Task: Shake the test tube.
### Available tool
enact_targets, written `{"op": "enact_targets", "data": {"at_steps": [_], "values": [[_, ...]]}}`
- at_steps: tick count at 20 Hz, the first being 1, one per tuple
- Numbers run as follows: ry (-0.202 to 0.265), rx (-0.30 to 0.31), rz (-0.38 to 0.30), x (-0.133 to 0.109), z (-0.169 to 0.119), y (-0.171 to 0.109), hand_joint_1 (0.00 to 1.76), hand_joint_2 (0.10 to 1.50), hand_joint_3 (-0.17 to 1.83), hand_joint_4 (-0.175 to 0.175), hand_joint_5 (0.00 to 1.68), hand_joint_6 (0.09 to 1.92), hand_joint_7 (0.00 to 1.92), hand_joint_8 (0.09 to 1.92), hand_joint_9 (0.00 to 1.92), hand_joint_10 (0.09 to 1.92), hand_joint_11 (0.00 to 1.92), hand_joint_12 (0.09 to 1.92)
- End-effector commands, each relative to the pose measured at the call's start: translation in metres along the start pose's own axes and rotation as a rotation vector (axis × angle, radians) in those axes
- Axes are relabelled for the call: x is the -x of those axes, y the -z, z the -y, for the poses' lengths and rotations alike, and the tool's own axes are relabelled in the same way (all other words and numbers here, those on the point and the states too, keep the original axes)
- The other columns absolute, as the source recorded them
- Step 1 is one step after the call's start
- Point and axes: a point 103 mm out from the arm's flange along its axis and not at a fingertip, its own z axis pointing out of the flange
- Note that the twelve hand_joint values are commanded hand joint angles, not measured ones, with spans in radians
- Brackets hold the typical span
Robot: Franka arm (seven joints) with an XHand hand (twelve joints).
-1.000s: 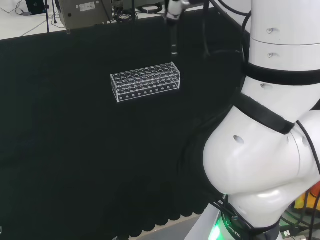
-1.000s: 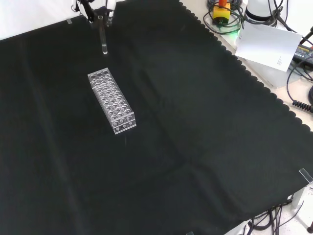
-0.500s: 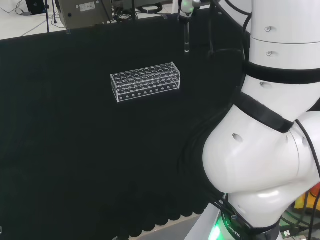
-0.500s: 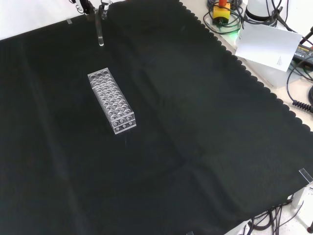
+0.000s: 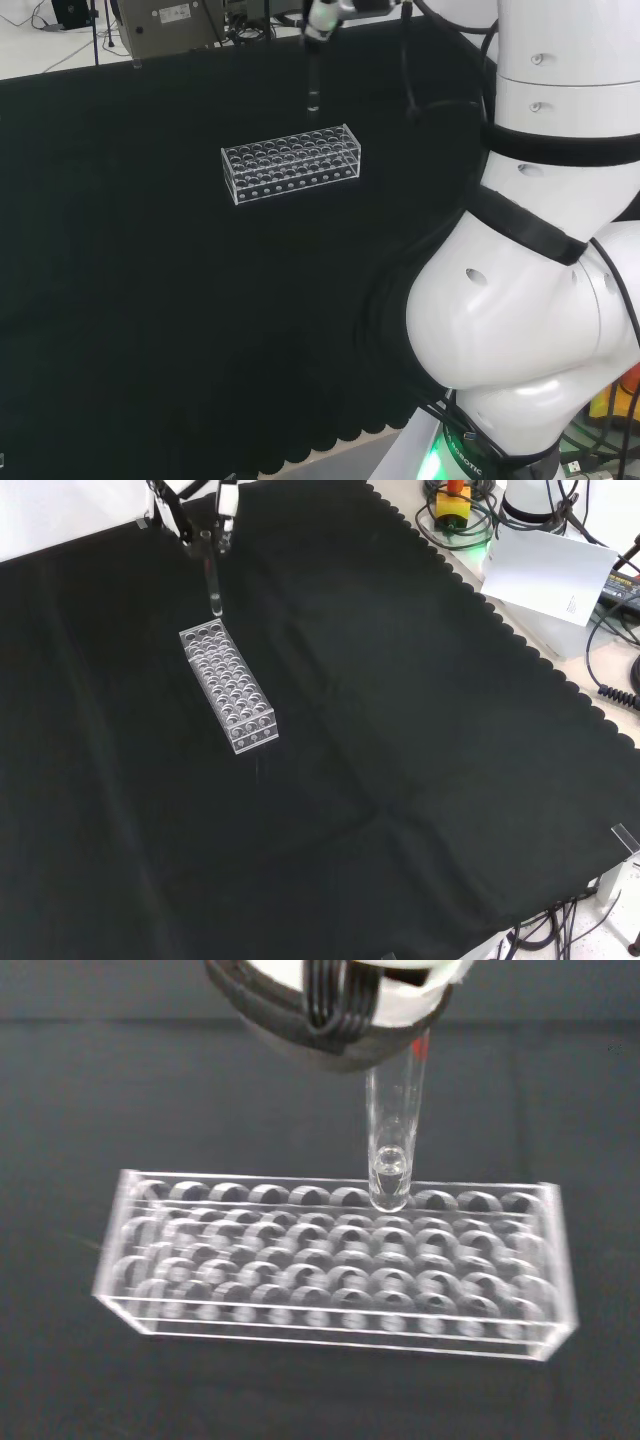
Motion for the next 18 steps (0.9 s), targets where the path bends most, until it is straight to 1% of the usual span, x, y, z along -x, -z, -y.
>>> {"op": "enact_targets", "data": {"at_steps": [1, 3, 5, 9, 13, 18], "values": [[0.126, 0.024, -0.06, -0.059, -0.016, 0.002, 1.42, 0.97, 0.0, -0.175, 1.32, 0.19, 1.35, 0.77, 1.37, 0.18, 0.81, 1.18], [0.149, 0.032, -0.071, -0.07, -0.019, 0.004, 1.42, 0.97, 0.0, -0.175, 1.32, 0.19, 1.35, 0.77, 1.37, 0.18, 0.81, 1.18], [0.158, 0.037, -0.077, -0.075, -0.021, 0.006, 1.42, 0.97, 0.0, -0.175, 1.32, 0.19, 1.35, 0.77, 1.37, 0.18, 0.81, 1.18], [0.144, 0.04, -0.071, -0.07, -0.024, 0.01, 1.42, 0.97, 0.0, -0.175, 1.32, 0.19, 1.35, 0.77, 1.36, 0.18, 0.81, 1.18], [0.096, 0.032, -0.063, -0.047, -0.025, 0.009, 1.42, 0.97, 0.0, -0.175, 1.32, 0.19, 1.35, 0.77, 1.36, 0.18, 0.81, 1.18], [0.0, 0.016, -0.03, -0.002, -0.02, 0.007, 1.42, 0.97, 0.0, -0.175, 1.32, 0.19, 1.35, 0.77, 1.36, 0.18, 0.8, 1.18]]}}
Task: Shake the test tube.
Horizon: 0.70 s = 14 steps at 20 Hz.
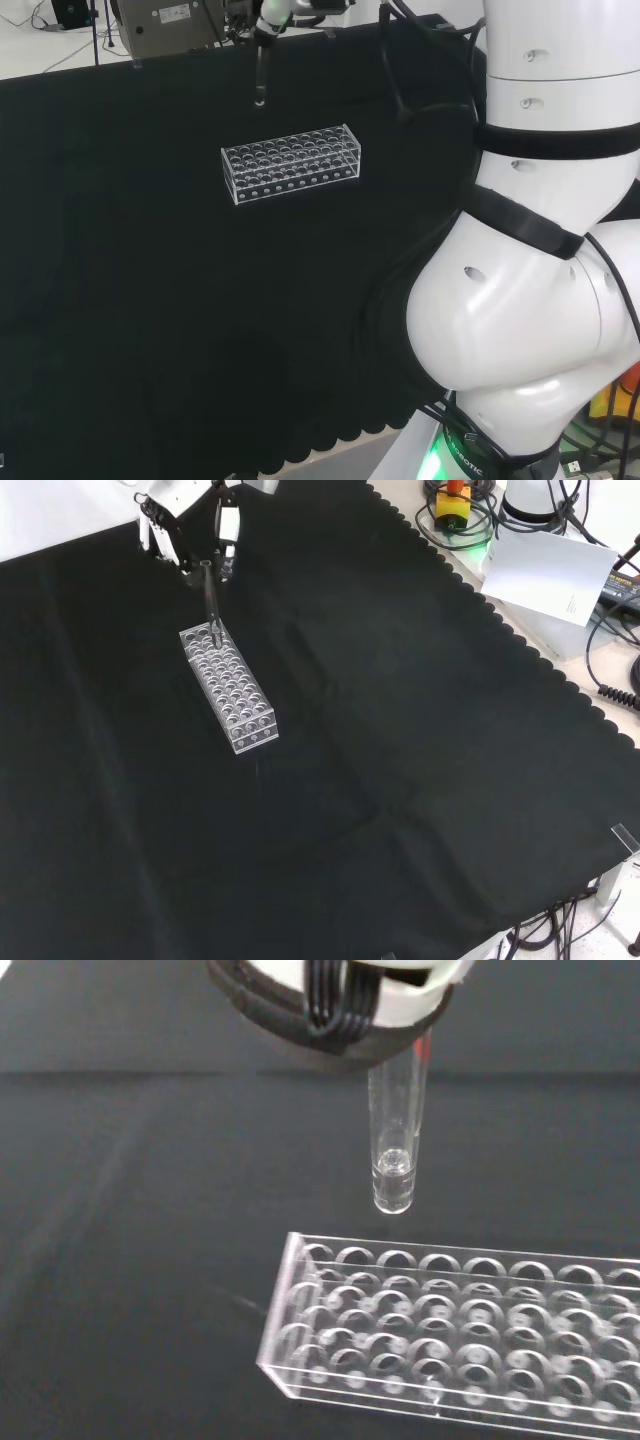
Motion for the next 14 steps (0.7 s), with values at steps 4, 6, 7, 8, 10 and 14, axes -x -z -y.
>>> {"op": "enact_targets", "data": {"at_steps": [4, 6, 7, 8, 10, 14], "values": [[-0.168, -0.016, 0.054, 0.083, 0.022, 0.007, 1.42, 0.97, 0.0, -0.175, 1.32, 0.19, 1.35, 0.77, 1.36, 0.18, 0.8, 1.18], [-0.199, -0.015, 0.072, 0.1, 0.029, 0.011, 1.42, 0.97, 0.0, -0.175, 1.32, 0.19, 1.35, 0.77, 1.36, 0.18, 0.8, 1.18], [-0.213, -0.015, 0.08, 0.108, 0.033, 0.014, 1.42, 0.97, 0.0, -0.175, 1.32, 0.19, 1.35, 0.77, 1.36, 0.18, 0.8, 1.18], [-0.226, -0.016, 0.092, 0.115, 0.036, 0.016, 1.42, 0.97, 0.0, -0.175, 1.32, 0.18, 1.35, 0.77, 1.36, 0.18, 0.8, 1.18], [-0.25, -0.02, 0.114, 0.127, 0.043, 0.019, 1.42, 0.97, 0.0, -0.175, 1.32, 0.18, 1.35, 0.77, 1.36, 0.19, 0.8, 1.18], [-0.288, -0.03, 0.161, 0.145, 0.05, 0.026, 1.42, 0.97, 0.0, -0.175, 1.32, 0.18, 1.35, 0.77, 1.36, 0.19, 0.8, 1.18]]}}
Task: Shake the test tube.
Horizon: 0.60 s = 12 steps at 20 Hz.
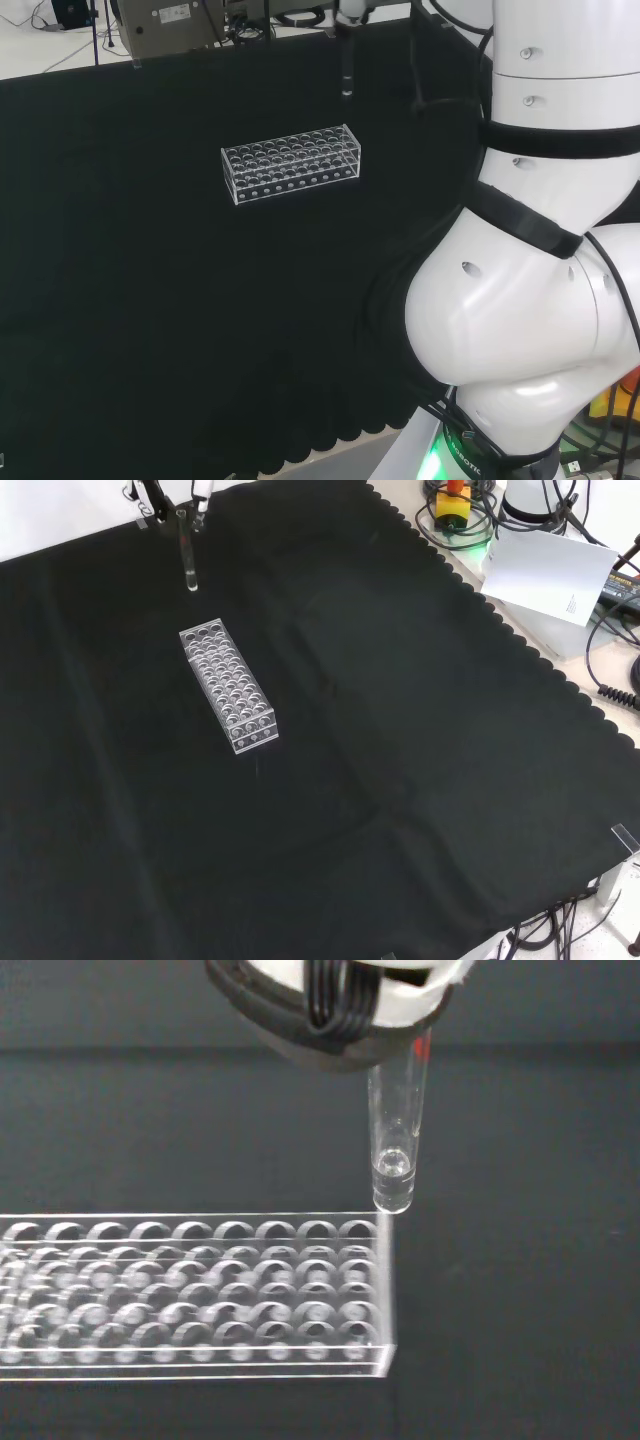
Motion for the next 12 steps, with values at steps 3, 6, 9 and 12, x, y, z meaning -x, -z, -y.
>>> {"op": "enact_targets", "data": {"at_steps": [3, 6, 9, 12], "values": [[-0.087, -0.007, 0.078, 0.041, 0.01, 0.01, 1.42, 0.97, 0.0, -0.175, 1.32, 0.18, 1.35, 0.77, 1.36, 0.19, 0.8, 1.18], [-0.085, -0.006, 0.064, 0.039, 0.01, 0.009, 1.42, 0.97, 0.0, -0.175, 1.32, 0.18, 1.35, 0.77, 1.36, 0.19, 0.8, 1.18], [-0.057, -0.013, 0.045, 0.028, 0.007, 0.003, 1.42, 0.97, 0.0, -0.175, 1.32, 0.18, 1.35, 0.77, 1.36, 0.19, 0.8, 1.18], [-0.025, -0.019, 0.02, 0.012, 0.003, -0.005, 1.42, 0.97, 0.0, -0.175, 1.32, 0.18, 1.35, 0.77, 1.36, 0.19, 0.8, 1.18]]}}
